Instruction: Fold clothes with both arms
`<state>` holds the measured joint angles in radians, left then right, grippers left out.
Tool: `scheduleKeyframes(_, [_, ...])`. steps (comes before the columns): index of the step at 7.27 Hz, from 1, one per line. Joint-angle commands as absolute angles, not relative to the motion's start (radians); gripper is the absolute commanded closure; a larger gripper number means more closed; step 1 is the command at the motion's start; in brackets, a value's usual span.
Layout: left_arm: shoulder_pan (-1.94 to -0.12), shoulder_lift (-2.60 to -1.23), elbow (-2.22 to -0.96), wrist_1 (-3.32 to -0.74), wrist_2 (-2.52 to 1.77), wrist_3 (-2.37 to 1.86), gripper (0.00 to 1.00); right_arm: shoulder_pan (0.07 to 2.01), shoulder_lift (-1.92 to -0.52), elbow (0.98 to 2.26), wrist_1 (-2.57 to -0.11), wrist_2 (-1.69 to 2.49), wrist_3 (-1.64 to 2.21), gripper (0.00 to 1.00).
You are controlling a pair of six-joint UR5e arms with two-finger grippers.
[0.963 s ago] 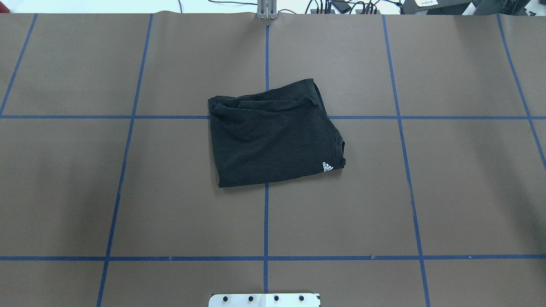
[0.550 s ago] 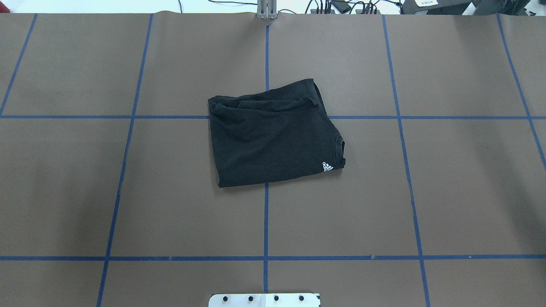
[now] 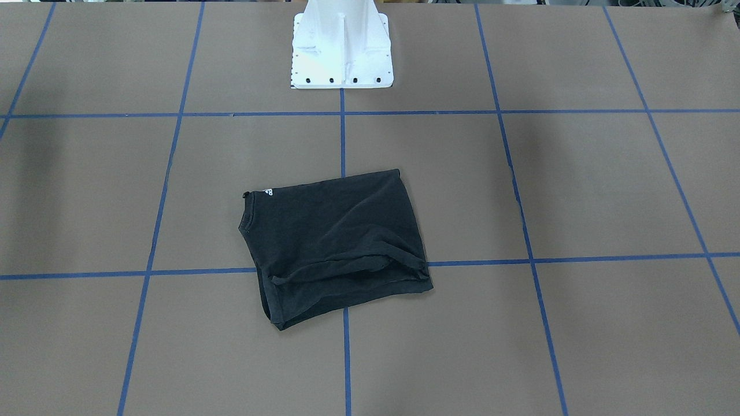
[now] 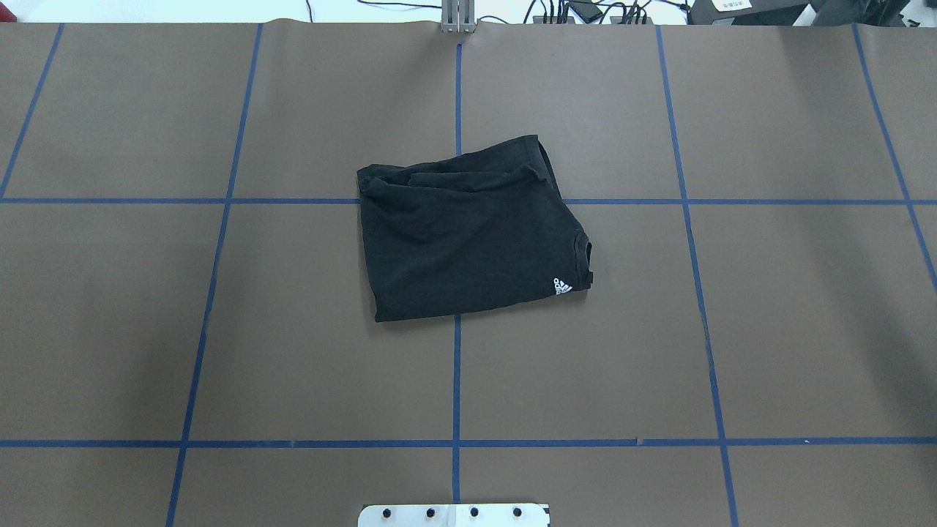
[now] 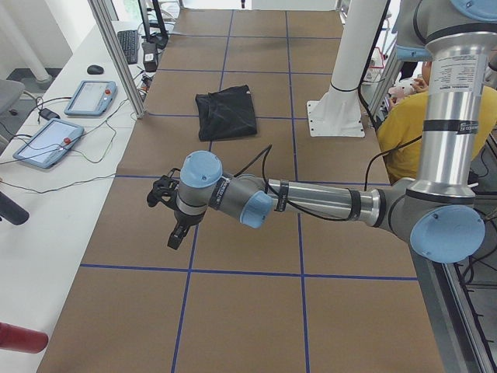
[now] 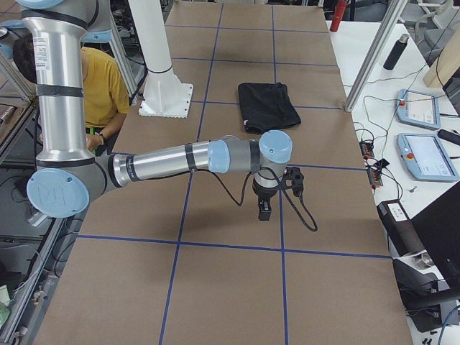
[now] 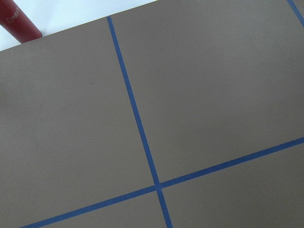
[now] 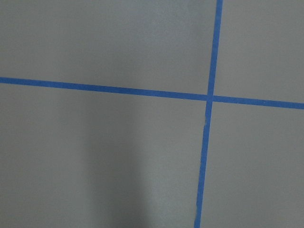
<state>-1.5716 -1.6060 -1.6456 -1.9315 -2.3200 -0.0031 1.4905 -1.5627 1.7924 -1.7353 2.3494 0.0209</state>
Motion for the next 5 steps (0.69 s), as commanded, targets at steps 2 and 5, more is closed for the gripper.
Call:
scheduleKeyframes(2, [-1.572, -1.609, -1.660, -1.933, -2.313, -0.003, 0.00, 1.491, -1.563, 1.792, -1.735, 2.345, 0.018, 0.00])
scheduleKeyframes(5, [-1.572, -1.612, -1.667, -1.933, -2.312, -0.005, 0.00, 1.491, -1.574, 1.795, -1.735, 2.342, 0.021, 0.00])
